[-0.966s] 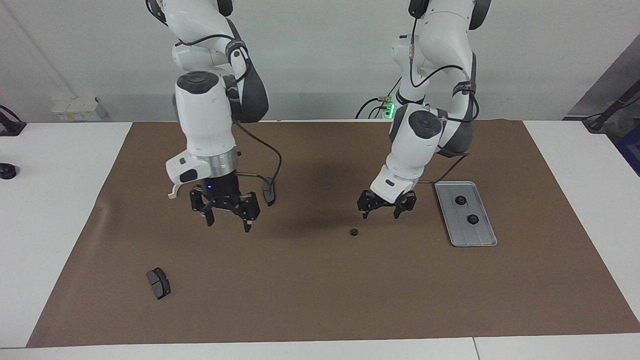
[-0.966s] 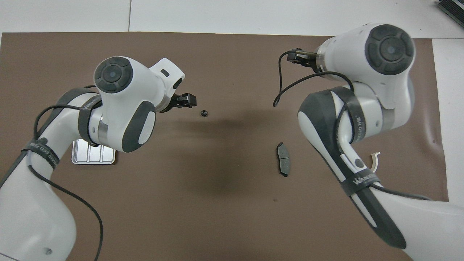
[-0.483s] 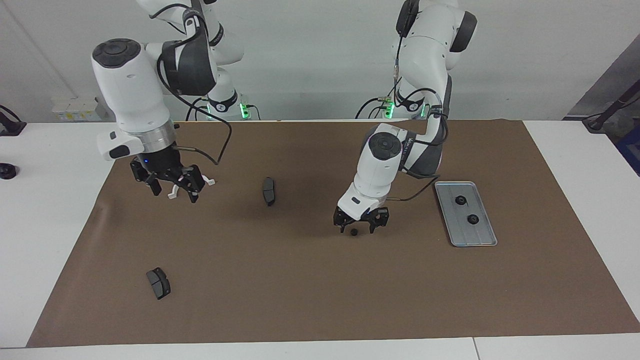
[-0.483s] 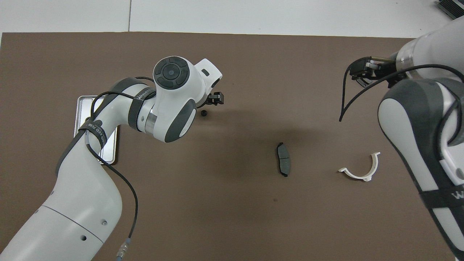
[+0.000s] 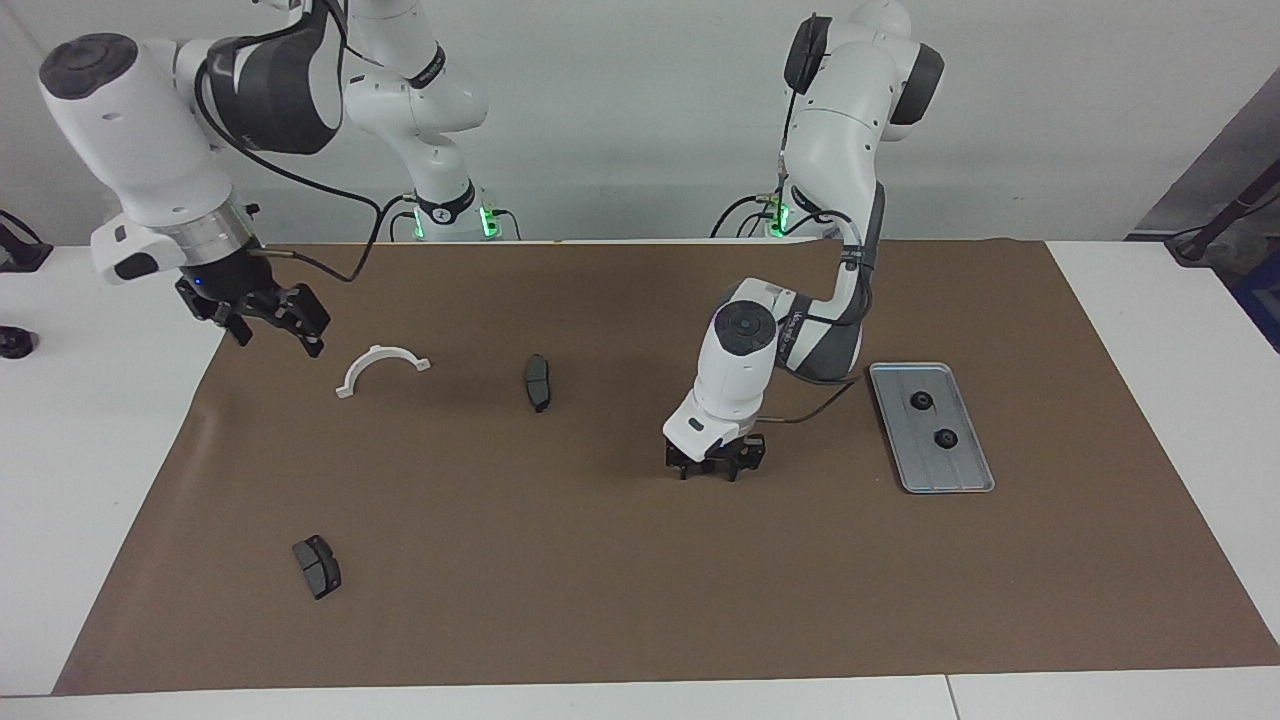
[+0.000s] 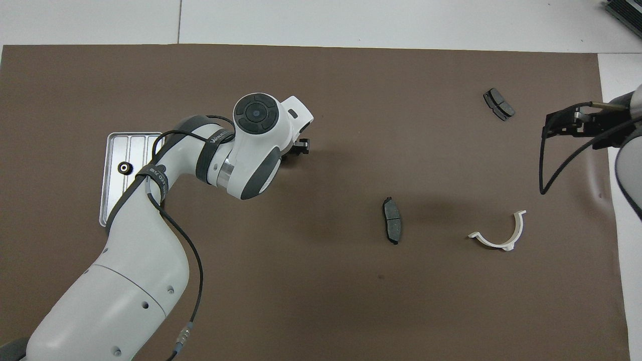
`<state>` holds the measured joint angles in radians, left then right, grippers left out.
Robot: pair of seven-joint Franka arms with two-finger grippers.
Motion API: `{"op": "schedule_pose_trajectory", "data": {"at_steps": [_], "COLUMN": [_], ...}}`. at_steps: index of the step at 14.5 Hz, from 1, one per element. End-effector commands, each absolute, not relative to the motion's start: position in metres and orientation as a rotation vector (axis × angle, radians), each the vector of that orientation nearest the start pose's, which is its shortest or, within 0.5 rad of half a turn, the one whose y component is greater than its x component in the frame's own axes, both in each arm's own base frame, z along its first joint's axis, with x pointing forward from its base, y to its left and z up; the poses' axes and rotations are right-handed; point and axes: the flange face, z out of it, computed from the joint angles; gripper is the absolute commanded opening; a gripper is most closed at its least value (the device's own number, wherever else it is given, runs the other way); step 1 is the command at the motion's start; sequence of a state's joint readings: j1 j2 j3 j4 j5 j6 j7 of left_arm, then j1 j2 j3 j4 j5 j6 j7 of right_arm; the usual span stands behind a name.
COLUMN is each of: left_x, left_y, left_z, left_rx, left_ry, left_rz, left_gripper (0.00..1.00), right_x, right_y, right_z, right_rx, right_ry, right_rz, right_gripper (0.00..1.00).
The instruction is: Pick bearing gear from pile to tray
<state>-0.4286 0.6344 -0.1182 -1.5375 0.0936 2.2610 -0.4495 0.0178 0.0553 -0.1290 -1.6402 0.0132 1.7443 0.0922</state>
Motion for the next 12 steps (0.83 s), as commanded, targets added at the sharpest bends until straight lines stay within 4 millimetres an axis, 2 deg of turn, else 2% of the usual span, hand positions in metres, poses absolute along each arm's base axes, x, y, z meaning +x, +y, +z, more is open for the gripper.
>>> {"op": "schedule_pose_trajectory", "data": {"at_steps": [1, 4, 7, 8, 12], "left_x": [0.614, 0.607, 0.604, 0.602, 0.6], "left_y": [-0.36, -0.361, -0.361, -0.362, -0.362], "left_z": [0.295, 0.293, 0.292, 0.291, 0.291], "left_rx": [-3.143, -3.123, -3.117, -3.118, -3.116], "left_ry": [0.202, 0.199, 0.193, 0.178, 0.173], "left_rz": [-0.113, -0.038, -0.01, -0.006, 0.009], "left_gripper": [0.7, 0.63, 0.54, 0.5, 0.28], "right_x": [0.553, 0.535, 0.527, 0.528, 0.527], "right_y": [-0.074, -0.071, -0.07, -0.064, -0.062], "right_z": [0.593, 0.623, 0.656, 0.66, 0.655], "right_rx": [-3.092, -3.091, -3.127, -3.158, -3.155], "right_ry": [0.293, 0.273, 0.236, 0.214, 0.212], "right_rz": [-0.041, -0.047, -0.053, -0.056, -0.044], "right_gripper": [1.0, 1.0, 1.0, 1.0, 1.0]}}
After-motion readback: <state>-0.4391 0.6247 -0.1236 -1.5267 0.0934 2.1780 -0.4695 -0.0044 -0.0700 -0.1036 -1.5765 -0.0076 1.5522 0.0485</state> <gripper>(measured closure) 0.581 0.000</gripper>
